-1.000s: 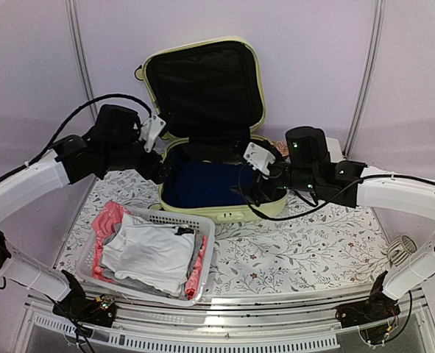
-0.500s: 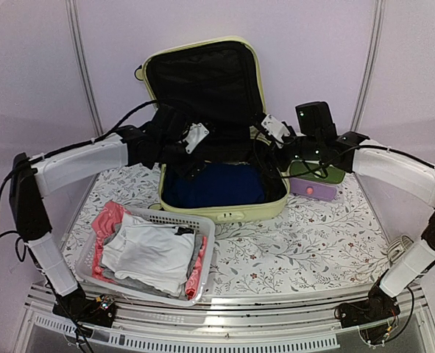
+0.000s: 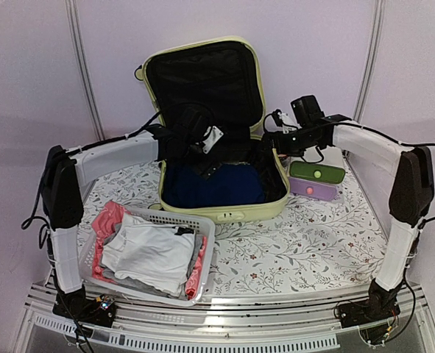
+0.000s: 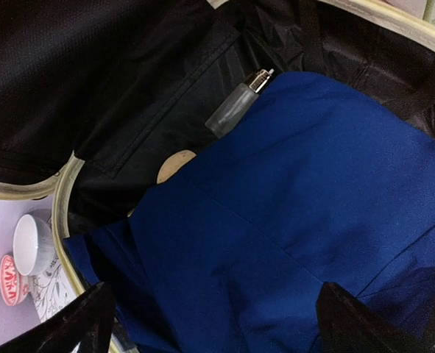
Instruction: Open, take out, and arrange the luggage
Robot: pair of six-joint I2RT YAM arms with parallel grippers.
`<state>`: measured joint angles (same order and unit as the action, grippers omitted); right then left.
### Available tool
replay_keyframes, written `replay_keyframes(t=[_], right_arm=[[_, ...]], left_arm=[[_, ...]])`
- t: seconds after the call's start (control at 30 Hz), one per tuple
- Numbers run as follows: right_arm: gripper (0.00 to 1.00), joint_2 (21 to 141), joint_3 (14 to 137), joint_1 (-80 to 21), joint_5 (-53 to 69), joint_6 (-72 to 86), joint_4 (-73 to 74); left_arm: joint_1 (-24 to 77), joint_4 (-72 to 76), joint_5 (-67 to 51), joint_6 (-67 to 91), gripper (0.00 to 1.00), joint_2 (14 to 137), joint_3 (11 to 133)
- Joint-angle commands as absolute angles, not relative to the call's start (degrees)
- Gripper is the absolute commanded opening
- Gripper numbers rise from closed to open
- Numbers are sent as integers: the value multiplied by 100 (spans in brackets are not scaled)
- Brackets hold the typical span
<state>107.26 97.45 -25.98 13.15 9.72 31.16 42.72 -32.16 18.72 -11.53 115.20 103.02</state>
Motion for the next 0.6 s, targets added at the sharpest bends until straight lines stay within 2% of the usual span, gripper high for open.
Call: replay_keyframes(t=[0.0, 0.17, 0.37, 0.57], right_arm=[[99, 11102, 10068, -2667, 1350, 2491, 3523], [99, 11493, 10029, -2719, 1533, 3033, 3589], [99, 11775, 10148, -3040, 787, 3257, 3737], [99, 12142, 10170, -3085, 638, 3595, 3857]], left_arm=[[4329, -3217, 2076, -902, 98, 11501, 10251], [4323, -3078, 2183, -814, 98, 11341, 10021], [4290, -2721, 2157, -789, 98, 10803, 9456], [4250, -2577, 2162, -759, 98, 10520, 9146]])
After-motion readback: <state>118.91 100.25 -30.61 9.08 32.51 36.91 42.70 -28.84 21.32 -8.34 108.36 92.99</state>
